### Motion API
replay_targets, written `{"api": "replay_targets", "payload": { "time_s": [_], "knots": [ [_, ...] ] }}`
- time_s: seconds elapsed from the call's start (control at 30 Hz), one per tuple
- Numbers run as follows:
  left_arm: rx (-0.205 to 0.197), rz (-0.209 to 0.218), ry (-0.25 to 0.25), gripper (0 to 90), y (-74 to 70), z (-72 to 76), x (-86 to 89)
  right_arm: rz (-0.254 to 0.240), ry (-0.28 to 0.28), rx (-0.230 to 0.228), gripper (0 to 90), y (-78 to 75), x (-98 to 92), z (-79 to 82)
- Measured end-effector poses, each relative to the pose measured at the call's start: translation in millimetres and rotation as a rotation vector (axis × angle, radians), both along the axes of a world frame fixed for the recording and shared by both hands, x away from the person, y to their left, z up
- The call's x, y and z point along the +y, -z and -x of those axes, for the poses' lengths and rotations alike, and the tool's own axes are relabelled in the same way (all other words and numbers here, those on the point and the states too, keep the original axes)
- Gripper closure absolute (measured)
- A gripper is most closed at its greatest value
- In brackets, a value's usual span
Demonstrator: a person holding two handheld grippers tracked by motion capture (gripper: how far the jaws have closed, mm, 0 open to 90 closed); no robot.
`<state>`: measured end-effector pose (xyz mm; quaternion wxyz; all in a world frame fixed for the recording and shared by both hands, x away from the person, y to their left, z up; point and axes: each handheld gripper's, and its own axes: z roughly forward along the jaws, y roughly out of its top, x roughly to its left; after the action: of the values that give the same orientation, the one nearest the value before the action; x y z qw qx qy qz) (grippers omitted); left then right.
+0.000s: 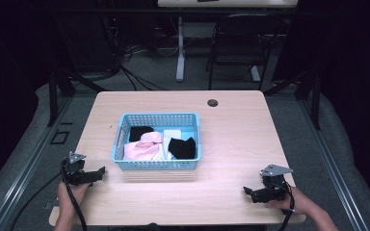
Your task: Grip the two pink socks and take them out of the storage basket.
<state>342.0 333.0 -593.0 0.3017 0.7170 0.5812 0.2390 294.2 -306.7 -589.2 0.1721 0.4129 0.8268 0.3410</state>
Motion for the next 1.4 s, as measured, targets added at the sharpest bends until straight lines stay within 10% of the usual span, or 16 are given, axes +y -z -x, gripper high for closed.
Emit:
{"api": "replay_targets", "payload": {
  "time_s": [0.7, 1.4],
  "knots": [
    [0.035, -0.016, 0.021, 0.0, -3.9, 0.1, 0.6, -0.001, -0.009, -0.001, 0.0, 0.1, 0.1, -0.9],
    [0.018, -0.002, 0.046, 0.0, -88.1, 9.5, -3.1, -0.005, 0.003, -0.002, 0.0, 0.4, 0.5, 0.1]
  ]
}}
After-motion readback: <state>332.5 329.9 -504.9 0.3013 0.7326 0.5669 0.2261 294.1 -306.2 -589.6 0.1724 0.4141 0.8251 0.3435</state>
